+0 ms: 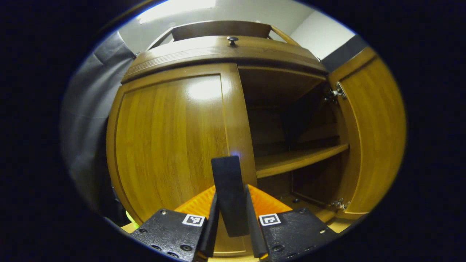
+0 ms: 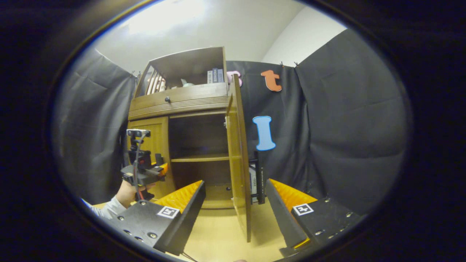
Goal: Open the right door of the double-door shoe cabinet with the right hand, and open the left door with the left hand.
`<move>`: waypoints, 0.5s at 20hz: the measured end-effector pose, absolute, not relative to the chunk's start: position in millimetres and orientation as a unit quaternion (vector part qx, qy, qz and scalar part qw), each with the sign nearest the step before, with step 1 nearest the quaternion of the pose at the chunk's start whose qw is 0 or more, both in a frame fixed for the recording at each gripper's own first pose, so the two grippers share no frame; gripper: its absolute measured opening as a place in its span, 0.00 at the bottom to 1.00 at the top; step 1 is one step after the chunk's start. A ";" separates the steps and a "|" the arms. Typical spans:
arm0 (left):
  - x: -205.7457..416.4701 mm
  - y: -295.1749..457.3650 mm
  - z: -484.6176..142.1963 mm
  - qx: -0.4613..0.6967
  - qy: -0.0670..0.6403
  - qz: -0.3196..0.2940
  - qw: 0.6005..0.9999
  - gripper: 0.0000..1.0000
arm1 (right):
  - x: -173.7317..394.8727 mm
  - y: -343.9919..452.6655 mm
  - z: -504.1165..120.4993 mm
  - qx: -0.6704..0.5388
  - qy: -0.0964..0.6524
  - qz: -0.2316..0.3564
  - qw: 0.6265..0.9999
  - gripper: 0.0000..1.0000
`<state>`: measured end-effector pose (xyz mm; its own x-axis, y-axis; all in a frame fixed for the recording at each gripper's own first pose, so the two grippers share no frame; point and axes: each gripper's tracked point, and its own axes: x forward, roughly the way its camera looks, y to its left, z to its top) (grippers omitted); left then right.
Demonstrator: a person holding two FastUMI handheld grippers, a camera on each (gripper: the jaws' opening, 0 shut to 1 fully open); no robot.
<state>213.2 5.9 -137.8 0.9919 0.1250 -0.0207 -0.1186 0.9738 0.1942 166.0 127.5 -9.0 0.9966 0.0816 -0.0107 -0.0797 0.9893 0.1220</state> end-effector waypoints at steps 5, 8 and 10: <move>202.3 2.6 -137.8 0.041 0.054 0.036 0.997 0.32 | 145.2 121.5 -7.4 0.029 0.019 -0.001 0.999 0.98; 191.4 2.1 -136.8 0.035 0.070 0.029 0.996 0.31 | 131.2 126.4 0.0 0.046 0.019 0.005 0.999 0.97; 178.2 3.0 -138.1 0.026 0.076 0.020 0.997 0.32 | 124.6 125.0 0.6 0.037 0.018 0.006 0.999 0.97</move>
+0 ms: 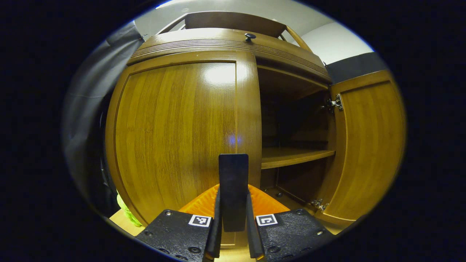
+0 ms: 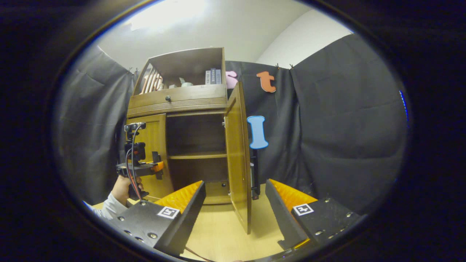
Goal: Open the right door of the double-door shoe cabinet with the right hand, and open the left door with the left hand.
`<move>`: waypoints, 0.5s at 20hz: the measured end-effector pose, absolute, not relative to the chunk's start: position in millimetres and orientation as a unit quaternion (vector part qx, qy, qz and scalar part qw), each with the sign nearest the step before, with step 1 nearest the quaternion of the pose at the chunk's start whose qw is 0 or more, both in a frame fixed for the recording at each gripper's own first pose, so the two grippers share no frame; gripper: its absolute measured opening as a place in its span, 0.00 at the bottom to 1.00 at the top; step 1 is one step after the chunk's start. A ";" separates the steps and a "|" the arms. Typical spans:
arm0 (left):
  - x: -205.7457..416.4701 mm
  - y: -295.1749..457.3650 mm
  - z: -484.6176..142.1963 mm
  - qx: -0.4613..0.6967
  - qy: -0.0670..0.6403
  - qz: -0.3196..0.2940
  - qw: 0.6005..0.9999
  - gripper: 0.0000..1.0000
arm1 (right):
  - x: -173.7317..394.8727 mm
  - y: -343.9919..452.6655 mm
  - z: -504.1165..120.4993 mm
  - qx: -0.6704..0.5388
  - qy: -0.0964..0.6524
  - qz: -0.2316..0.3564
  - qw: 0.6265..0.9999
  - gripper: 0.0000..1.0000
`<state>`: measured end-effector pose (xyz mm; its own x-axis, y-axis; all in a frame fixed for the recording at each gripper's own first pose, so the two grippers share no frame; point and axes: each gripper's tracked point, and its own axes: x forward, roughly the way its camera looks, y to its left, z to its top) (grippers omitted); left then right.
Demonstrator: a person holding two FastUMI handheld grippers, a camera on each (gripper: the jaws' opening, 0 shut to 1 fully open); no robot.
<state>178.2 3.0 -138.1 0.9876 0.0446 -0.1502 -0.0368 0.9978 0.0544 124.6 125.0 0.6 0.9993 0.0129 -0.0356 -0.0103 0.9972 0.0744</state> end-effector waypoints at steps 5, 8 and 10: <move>159.3 1.5 -135.8 0.006 0.100 -0.010 0.995 0.31 | 100.4 136.6 19.2 0.027 0.000 0.022 0.999 0.98; 144.4 1.7 -132.9 -0.002 0.109 -0.014 0.994 0.31 | 89.5 153.0 21.6 0.022 -0.008 0.052 0.998 0.98; 130.7 2.4 -130.2 0.000 0.113 -0.016 0.993 0.31 | 84.2 157.0 19.3 0.012 -0.009 0.057 0.998 0.97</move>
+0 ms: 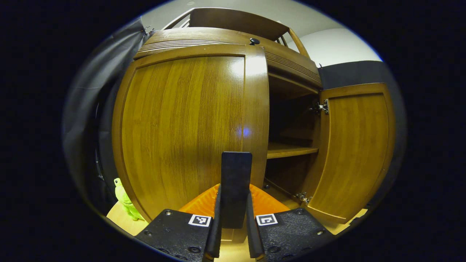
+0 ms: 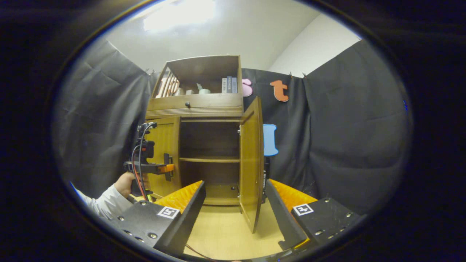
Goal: Open the right door of the double-door shoe cabinet with the right hand, and open the left door with the left hand.
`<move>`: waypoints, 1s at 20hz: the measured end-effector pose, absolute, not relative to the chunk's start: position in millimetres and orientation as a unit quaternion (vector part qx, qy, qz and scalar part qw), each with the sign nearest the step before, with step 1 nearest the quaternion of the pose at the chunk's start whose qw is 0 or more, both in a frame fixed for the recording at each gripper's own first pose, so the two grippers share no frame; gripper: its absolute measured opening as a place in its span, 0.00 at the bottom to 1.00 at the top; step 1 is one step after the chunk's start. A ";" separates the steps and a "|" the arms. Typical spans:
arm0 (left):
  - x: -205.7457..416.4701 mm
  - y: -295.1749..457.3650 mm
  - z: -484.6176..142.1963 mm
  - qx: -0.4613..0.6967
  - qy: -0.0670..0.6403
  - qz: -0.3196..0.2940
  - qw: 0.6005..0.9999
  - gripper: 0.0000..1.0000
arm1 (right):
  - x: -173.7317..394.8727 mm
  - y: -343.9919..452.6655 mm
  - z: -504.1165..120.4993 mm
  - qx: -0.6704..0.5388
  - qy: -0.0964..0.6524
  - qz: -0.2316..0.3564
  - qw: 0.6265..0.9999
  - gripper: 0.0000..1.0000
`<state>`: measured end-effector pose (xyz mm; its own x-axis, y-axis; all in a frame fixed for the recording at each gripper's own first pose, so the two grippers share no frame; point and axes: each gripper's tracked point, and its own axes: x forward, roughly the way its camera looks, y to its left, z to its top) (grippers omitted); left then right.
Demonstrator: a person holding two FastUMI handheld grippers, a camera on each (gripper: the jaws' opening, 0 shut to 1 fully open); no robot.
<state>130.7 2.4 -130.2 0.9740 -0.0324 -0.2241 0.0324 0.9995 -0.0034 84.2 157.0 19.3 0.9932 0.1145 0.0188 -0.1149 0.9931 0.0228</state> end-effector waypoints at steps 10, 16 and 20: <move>59.2 22.0 -112.4 0.041 0.128 -0.015 0.991 0.31 | 84.8 178.8 37.9 0.010 -0.026 0.084 0.996 0.92; 22.6 42.5 -103.0 0.062 0.116 -0.008 0.991 0.30 | 86.6 187.4 48.6 0.012 -0.033 0.089 0.995 0.97; 5.7 57.4 -101.3 0.066 0.110 -0.005 0.992 0.31 | 88.0 190.7 53.1 0.024 -0.038 0.089 0.995 0.97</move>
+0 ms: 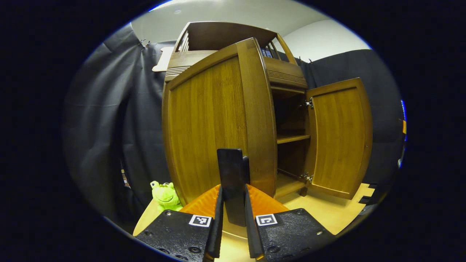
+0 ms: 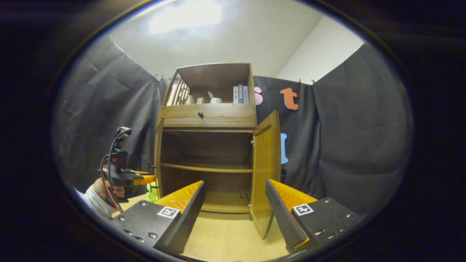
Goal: Open the right door of the double-door shoe cabinet with the right hand, and open the left door with the left hand.
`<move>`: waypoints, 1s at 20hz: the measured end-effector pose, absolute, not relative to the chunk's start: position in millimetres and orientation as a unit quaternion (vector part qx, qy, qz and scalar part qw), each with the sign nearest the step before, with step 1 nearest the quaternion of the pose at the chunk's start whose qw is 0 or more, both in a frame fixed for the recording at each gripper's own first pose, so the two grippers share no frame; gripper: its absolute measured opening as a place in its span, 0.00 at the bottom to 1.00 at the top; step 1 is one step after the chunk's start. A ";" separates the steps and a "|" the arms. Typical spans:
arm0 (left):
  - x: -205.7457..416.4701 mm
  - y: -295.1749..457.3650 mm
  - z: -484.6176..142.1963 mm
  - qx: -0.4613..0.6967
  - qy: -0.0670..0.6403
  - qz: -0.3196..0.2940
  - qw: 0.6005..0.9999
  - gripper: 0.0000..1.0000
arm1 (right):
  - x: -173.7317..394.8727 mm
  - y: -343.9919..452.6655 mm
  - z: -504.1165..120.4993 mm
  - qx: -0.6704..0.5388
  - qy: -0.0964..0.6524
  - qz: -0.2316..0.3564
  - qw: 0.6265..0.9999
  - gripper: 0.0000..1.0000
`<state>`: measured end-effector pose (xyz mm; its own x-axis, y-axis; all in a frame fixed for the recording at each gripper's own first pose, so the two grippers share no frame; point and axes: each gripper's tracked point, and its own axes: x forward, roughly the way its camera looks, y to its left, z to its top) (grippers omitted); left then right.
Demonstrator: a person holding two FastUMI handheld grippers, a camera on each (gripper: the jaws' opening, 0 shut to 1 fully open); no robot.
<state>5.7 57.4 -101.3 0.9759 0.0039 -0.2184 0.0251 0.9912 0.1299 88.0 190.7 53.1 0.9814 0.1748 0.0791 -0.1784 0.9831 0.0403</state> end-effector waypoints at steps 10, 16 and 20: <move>-28.6 101.6 -99.0 0.069 0.119 0.021 0.990 0.31 | 90.9 210.3 50.9 0.021 -0.033 0.092 0.995 0.97; -39.6 155.4 -90.0 0.103 0.105 0.079 0.986 0.14 | 92.1 217.7 45.7 0.019 -0.027 0.094 0.995 0.98; -50.9 175.1 -87.1 0.089 0.102 0.079 0.988 0.14 | 94.5 223.9 39.6 0.022 -0.019 0.095 0.995 0.98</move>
<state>-50.9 175.1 -87.1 0.9669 0.1733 -0.1875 -0.1371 0.9719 0.1912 94.5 223.9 39.6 0.9813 0.1877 0.0427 -0.1893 0.9811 0.0392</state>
